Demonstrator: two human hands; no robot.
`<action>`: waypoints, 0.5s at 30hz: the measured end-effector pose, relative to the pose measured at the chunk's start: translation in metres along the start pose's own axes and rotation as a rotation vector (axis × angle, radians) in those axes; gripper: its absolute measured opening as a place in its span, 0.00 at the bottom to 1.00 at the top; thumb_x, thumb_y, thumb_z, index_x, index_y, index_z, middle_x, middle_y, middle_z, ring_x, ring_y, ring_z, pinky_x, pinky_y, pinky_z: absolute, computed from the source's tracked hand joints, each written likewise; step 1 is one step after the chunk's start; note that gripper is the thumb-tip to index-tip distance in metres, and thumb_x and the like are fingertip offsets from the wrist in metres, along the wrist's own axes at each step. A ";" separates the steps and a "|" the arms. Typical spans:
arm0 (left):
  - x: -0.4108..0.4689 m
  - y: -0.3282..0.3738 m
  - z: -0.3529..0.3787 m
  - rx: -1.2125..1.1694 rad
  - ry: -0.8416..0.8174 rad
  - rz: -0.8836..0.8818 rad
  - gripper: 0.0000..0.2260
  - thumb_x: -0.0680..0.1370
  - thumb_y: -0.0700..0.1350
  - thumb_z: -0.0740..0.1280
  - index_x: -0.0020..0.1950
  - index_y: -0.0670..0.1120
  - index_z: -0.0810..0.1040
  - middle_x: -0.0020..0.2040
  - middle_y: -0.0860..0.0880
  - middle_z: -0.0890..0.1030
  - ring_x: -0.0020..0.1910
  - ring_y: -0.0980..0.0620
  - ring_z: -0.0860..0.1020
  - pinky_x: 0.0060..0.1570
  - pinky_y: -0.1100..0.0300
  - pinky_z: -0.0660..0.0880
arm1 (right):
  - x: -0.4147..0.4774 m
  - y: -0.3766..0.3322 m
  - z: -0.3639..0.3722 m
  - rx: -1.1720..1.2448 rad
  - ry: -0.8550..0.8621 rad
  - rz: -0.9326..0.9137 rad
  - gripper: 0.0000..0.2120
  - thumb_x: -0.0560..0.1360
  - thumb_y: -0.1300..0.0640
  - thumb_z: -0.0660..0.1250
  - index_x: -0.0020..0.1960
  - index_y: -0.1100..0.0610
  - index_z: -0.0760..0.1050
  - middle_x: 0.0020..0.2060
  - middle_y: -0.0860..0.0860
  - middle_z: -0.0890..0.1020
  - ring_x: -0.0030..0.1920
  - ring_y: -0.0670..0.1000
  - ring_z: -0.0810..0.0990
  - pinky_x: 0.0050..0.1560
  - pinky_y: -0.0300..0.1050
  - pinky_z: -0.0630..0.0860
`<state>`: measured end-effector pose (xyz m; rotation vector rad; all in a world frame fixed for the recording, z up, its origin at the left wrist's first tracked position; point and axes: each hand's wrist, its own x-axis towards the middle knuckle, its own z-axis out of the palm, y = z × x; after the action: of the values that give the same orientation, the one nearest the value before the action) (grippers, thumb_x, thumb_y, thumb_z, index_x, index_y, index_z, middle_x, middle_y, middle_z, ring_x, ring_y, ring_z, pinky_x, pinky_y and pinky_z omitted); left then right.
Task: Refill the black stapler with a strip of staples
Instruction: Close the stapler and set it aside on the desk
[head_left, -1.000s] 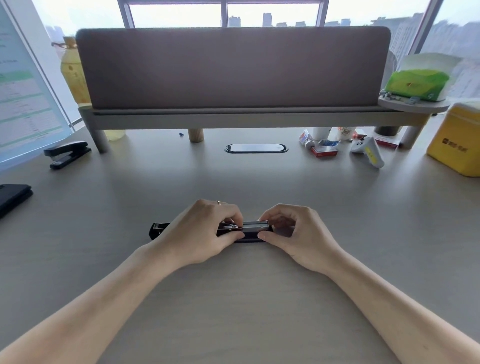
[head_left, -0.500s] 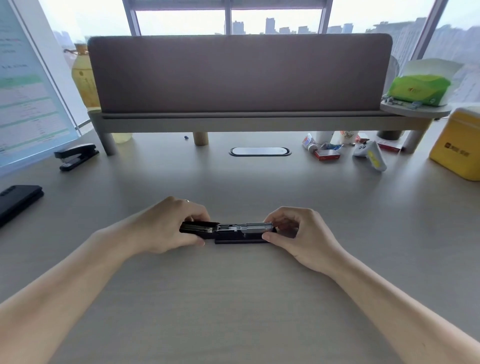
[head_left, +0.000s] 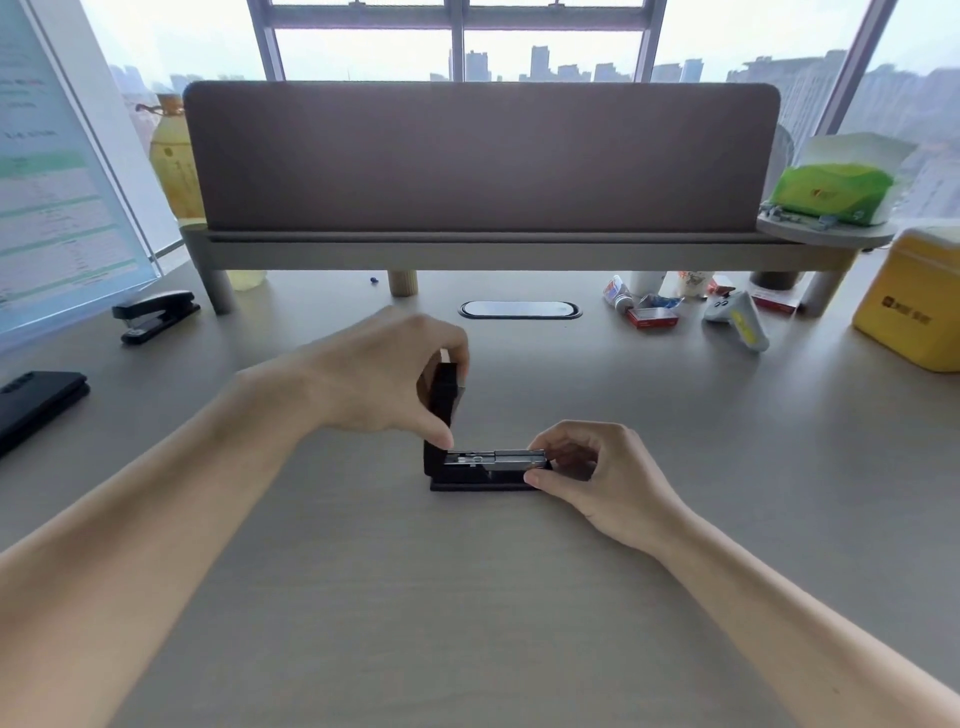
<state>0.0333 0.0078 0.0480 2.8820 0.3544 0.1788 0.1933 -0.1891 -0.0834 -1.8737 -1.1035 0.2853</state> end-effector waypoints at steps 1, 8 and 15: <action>0.002 0.004 0.003 -0.043 0.001 0.010 0.18 0.63 0.53 0.85 0.45 0.54 0.80 0.37 0.56 0.85 0.37 0.60 0.82 0.39 0.64 0.79 | 0.000 0.000 0.000 -0.004 0.003 -0.001 0.06 0.71 0.55 0.81 0.44 0.48 0.86 0.38 0.42 0.87 0.37 0.42 0.82 0.42 0.33 0.75; 0.016 0.018 0.042 -0.146 -0.035 0.050 0.12 0.69 0.52 0.81 0.50 0.53 0.85 0.42 0.56 0.86 0.42 0.59 0.83 0.47 0.57 0.81 | -0.001 -0.004 -0.002 0.008 -0.007 -0.016 0.06 0.71 0.57 0.80 0.43 0.48 0.85 0.34 0.37 0.85 0.34 0.39 0.78 0.39 0.28 0.70; 0.022 0.019 0.068 -0.142 -0.126 0.044 0.08 0.74 0.54 0.75 0.52 0.55 0.84 0.46 0.57 0.85 0.47 0.55 0.82 0.51 0.51 0.80 | -0.002 -0.006 -0.003 0.053 -0.006 -0.011 0.19 0.70 0.58 0.81 0.56 0.45 0.80 0.43 0.42 0.89 0.43 0.45 0.85 0.50 0.36 0.79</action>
<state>0.0685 -0.0194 -0.0112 2.7457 0.2448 0.0283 0.1911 -0.1914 -0.0774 -1.8212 -1.0998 0.3116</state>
